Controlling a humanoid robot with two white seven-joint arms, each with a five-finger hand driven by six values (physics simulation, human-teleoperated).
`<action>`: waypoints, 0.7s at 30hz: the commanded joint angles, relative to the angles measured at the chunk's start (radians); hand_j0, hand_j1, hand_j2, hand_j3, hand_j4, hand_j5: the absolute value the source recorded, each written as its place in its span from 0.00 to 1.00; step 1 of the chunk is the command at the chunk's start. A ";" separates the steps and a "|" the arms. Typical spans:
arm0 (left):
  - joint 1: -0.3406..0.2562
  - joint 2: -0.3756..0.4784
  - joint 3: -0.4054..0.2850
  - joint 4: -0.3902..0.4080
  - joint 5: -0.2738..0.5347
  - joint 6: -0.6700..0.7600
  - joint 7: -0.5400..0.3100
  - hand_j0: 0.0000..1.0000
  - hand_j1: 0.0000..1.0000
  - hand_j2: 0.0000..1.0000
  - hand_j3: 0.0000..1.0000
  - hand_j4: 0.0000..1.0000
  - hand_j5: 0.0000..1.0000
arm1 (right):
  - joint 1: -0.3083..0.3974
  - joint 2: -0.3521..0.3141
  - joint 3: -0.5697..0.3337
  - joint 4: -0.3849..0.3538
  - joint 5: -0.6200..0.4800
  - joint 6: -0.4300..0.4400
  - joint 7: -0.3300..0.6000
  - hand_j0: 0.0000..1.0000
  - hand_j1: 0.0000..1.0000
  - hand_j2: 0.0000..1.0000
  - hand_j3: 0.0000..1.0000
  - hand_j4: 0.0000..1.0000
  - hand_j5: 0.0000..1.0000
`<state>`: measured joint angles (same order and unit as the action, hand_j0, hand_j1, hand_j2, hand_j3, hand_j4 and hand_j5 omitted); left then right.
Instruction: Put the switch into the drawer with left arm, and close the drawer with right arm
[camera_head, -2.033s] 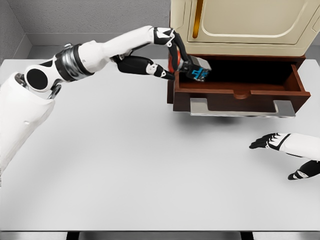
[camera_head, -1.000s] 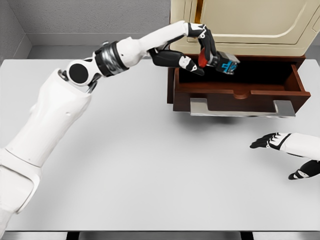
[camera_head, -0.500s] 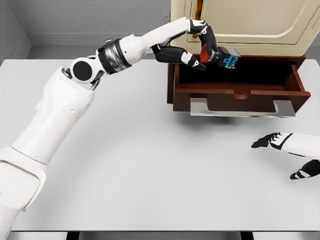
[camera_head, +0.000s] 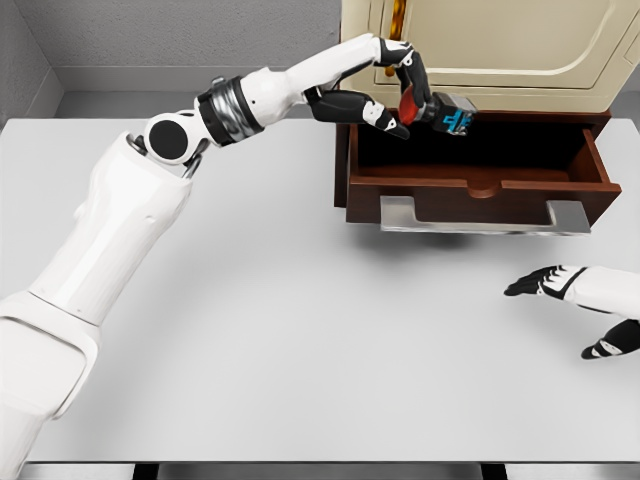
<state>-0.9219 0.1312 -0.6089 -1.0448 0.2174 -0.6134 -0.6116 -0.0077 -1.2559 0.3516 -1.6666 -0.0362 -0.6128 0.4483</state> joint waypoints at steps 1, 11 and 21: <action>-0.002 -0.001 0.001 0.005 0.007 0.003 0.001 0.39 0.39 0.39 0.39 0.39 0.39 | 0.000 -0.002 0.000 0.002 -0.007 0.002 0.000 1.00 1.00 1.00 1.00 1.00 1.00; 0.006 0.018 0.024 -0.006 0.010 0.003 0.001 1.00 1.00 1.00 1.00 1.00 1.00 | -0.002 -0.002 0.000 0.002 -0.007 0.002 0.001 1.00 1.00 1.00 1.00 1.00 1.00; 0.052 0.462 -0.014 -0.150 0.105 0.003 0.001 1.00 1.00 1.00 1.00 1.00 1.00 | -0.006 -0.019 -0.005 -0.013 -0.007 0.002 -0.006 0.99 0.99 0.99 0.99 0.99 0.99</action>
<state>-0.8698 0.4849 -0.5872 -1.1575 0.2967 -0.6142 -0.6109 -0.0123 -1.2683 0.3480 -1.6740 -0.0361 -0.6128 0.4445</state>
